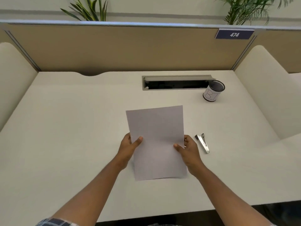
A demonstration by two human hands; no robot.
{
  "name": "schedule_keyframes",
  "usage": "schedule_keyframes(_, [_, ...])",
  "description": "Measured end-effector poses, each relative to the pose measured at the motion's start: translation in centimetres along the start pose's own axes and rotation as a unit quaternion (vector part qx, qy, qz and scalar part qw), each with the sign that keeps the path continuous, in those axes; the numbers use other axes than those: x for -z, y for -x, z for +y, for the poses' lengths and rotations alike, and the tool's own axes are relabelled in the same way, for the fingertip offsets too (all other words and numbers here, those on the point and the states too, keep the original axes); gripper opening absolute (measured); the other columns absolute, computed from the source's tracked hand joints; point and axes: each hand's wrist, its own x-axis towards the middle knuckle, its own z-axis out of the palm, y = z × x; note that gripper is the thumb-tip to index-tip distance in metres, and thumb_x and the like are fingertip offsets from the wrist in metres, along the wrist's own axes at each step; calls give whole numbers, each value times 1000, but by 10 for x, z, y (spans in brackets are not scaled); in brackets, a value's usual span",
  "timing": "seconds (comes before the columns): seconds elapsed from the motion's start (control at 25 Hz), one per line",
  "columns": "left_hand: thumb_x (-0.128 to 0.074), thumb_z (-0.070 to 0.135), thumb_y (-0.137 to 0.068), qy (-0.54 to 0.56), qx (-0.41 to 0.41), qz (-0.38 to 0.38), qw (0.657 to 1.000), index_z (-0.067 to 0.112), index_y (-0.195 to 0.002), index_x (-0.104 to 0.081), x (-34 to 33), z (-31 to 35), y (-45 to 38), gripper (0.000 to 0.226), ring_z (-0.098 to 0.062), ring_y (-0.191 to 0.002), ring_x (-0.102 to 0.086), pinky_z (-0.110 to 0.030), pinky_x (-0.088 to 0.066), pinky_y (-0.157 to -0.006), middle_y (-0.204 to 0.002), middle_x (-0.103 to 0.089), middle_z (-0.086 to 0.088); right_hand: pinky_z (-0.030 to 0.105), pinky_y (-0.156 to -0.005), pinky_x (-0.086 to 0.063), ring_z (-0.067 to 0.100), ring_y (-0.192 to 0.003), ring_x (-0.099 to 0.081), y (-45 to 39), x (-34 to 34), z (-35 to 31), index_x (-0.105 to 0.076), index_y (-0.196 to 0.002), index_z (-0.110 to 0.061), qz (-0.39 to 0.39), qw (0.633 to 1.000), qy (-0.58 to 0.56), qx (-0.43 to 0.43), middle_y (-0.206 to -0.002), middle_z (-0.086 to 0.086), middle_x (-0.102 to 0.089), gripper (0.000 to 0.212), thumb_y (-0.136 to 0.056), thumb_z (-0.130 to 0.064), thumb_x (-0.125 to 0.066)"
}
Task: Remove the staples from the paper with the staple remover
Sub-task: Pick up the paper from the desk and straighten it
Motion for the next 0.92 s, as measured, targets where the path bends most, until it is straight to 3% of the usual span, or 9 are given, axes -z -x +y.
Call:
schedule_keyframes(0.16, [-60,24,-100,-61,-92,68,991,20,-116,-66,-14,37,15,18,-24,-101,-73,-42,-61,-85,-109,-75,0,47,-87,-61,21,-96,-77,12,-4,-32,-65,-113,-24,15,998,-28,52,-104,0,-80,26,-93,-8,-72])
schedule_keyframes(0.4, [-56,21,-102,-49,-240,142,959,28,-112,-63,-28,66,52,14,-10,-94,-70,-26,-59,-80,-104,-73,6,29,-79,-60,15,-87,-75,23,-16,-70,-70,-96,-30,85,984,-36,151,-90,-9,-79,19,-93,-11,-72])
schedule_keyframes(0.48, [-57,21,-102,-55,-247,142,957,26,-118,-62,-25,65,55,18,-11,-100,-69,-27,-57,-83,-109,-72,6,22,-74,-58,8,-84,-72,25,-18,-74,-69,-95,-35,78,983,-14,165,-89,-13,-77,24,-93,-11,-72])
schedule_keyframes(0.56, [-56,22,-102,-69,-229,129,962,20,-125,-60,-24,60,56,23,-13,-105,-68,-31,-57,-88,-113,-72,6,24,-73,-57,6,-82,-70,26,-21,-68,-68,-95,-35,65,985,23,157,-88,-12,-76,23,-94,-12,-71])
schedule_keyframes(0.64, [-53,19,-103,-84,-225,135,961,18,-126,-59,-26,58,59,24,-14,-106,-68,-30,-56,-88,-113,-71,6,28,-71,-54,8,-78,-68,27,-24,-66,-68,-92,-27,71,984,48,153,-86,-7,-74,13,-96,-15,-68])
schedule_keyframes(0.8, [-56,23,-101,-69,-235,144,959,18,-132,-55,-28,52,61,32,-6,-107,-67,-22,-56,-87,-117,-69,8,17,-66,-50,4,-72,-64,29,-25,-66,-67,-91,-21,85,981,53,165,-82,-5,-71,7,-97,-18,-67])
schedule_keyframes(0.92, [-59,21,-100,-107,-196,155,962,19,-121,-59,-32,39,60,22,-16,-102,-68,-13,-52,-77,-106,-69,10,29,-71,-52,16,-83,-70,30,-26,-50,-67,-94,-26,65,985,92,130,-87,-7,-73,10,-95,-16,-68])
